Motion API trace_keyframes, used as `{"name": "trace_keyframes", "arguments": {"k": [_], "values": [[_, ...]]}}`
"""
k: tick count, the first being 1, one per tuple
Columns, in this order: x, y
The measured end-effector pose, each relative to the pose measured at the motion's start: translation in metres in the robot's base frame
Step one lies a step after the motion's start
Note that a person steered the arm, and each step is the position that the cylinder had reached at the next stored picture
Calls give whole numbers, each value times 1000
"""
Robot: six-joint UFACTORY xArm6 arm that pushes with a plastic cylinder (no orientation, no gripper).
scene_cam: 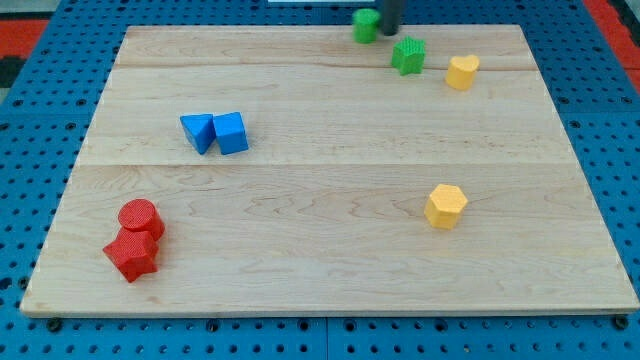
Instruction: Adjust the green circle at the top center of the board
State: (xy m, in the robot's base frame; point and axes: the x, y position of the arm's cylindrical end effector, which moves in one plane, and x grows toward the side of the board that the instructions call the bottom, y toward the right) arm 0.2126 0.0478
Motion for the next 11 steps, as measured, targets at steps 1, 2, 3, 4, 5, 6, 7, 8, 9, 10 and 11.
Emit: {"name": "trace_keyframes", "arguments": {"k": [1,2,3,4,5,6,7,8,9,10,11], "values": [[45,-97],[-21,-152],[-21,-146],[-21,-93],[-20,-41],[26,16],[61,9],[81,25],[173,86],[150,214],[52,216]]}}
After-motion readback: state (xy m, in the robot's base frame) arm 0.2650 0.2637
